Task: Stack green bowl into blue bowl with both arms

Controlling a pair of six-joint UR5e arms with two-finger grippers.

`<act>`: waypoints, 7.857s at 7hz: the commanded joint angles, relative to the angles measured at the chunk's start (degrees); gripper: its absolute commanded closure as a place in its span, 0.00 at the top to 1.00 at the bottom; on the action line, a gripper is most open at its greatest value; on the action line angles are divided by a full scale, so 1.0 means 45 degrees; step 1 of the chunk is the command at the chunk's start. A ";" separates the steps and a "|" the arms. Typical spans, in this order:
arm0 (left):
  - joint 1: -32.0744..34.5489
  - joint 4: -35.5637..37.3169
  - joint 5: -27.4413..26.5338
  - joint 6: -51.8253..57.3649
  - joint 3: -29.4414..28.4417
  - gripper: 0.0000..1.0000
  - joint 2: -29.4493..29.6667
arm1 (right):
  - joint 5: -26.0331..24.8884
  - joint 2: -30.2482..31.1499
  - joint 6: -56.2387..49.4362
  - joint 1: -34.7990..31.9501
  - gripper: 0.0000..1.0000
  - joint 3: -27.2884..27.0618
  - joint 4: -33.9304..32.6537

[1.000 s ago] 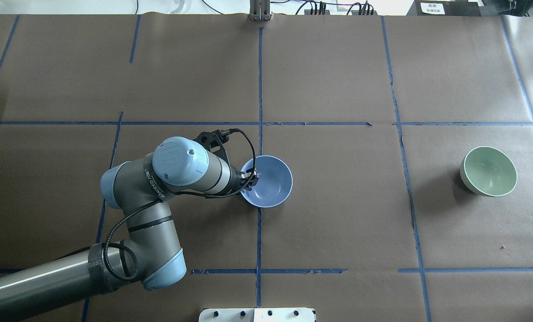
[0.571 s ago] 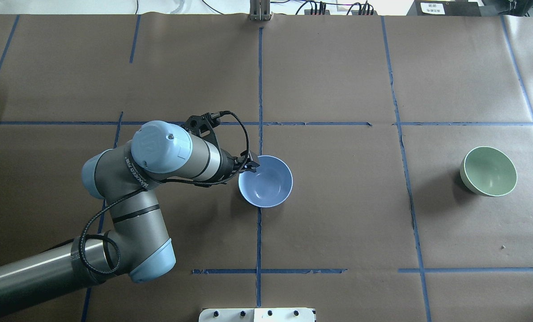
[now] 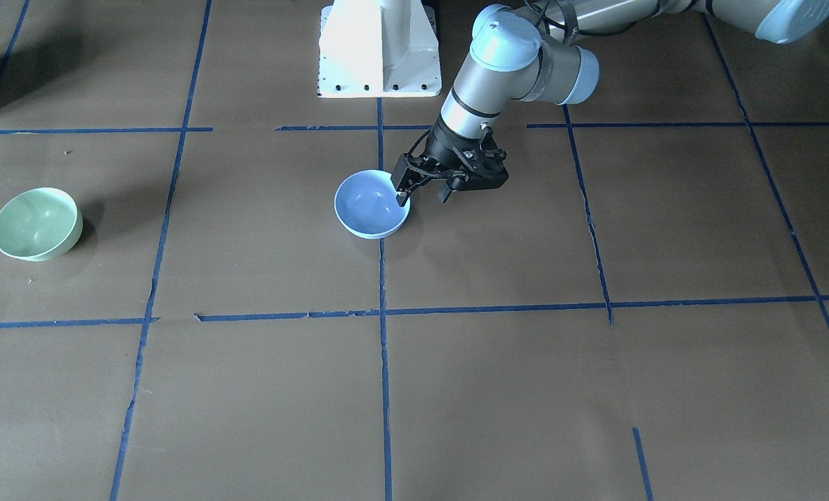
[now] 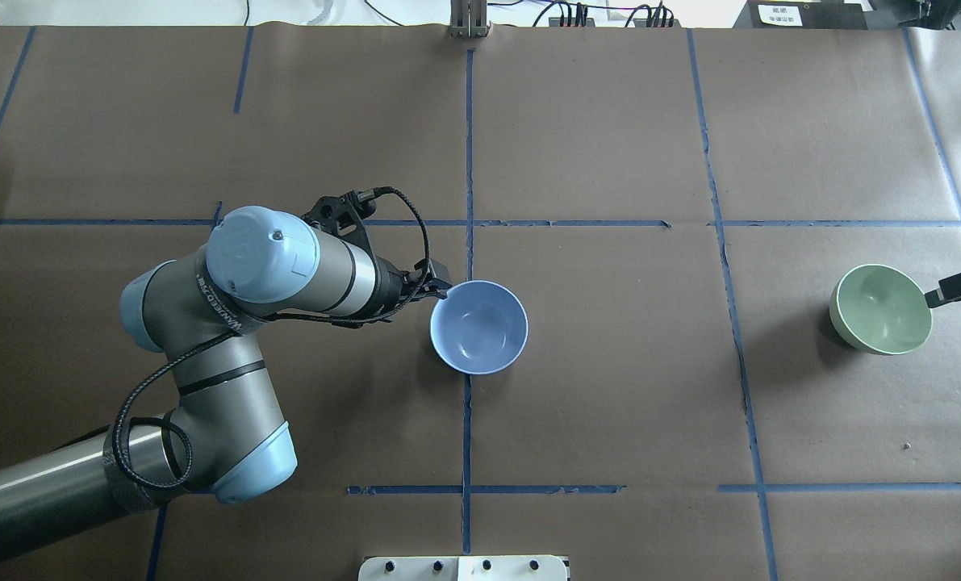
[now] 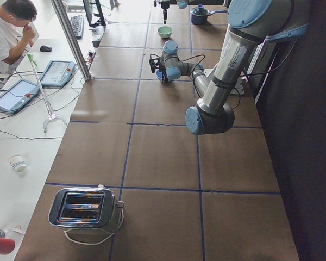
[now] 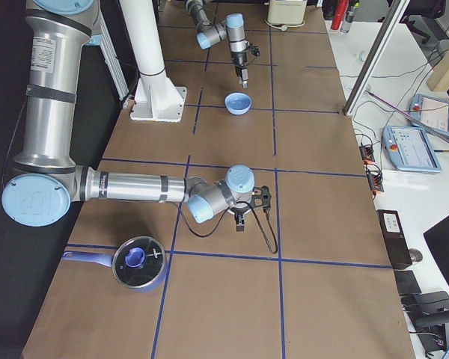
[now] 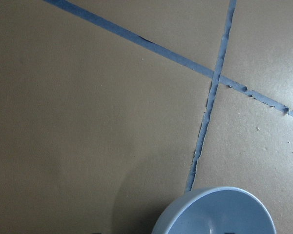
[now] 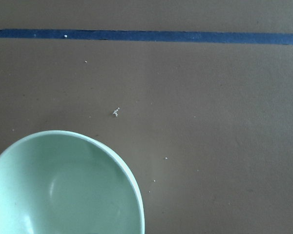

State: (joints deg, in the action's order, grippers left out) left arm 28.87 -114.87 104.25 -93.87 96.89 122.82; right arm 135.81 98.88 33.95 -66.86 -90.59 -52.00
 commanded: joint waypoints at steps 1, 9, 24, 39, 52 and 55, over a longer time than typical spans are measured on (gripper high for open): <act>0.0010 0.0000 -0.0002 0.0000 0.0011 0.88 -0.0028 | -0.0082 -0.0098 0.1494 0.0715 0.88 0.0424 0.0774; 0.1863 0.0000 0.0174 0.0020 0.3291 0.88 -0.1901 | -0.2105 -0.4793 0.9964 0.5567 0.00 -0.2307 0.0579; 0.2041 0.0000 0.0096 0.0000 0.3272 0.99 -0.2099 | -0.5961 -0.8732 1.2533 0.8725 0.99 -0.1372 -0.3620; 1.0752 0.1996 0.5850 1.8195 0.2883 0.99 -0.8954 | -0.0063 -0.0802 -0.8875 -0.4355 1.00 -0.3348 -0.8906; 1.3369 0.7129 0.7284 2.1933 0.2138 1.00 -0.9637 | -0.0258 -0.0998 -1.0573 -0.4751 1.00 -0.1391 -0.8972; 1.3369 0.7109 0.7322 2.1876 0.2198 1.00 -0.9501 | -0.0512 -0.1464 -1.0377 -0.4303 1.00 -0.1431 -1.0163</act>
State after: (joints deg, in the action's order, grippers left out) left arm 89.00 -82.87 137.13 4.93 106.62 79.88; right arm 133.80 93.22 -12.83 -86.85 -97.04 -96.48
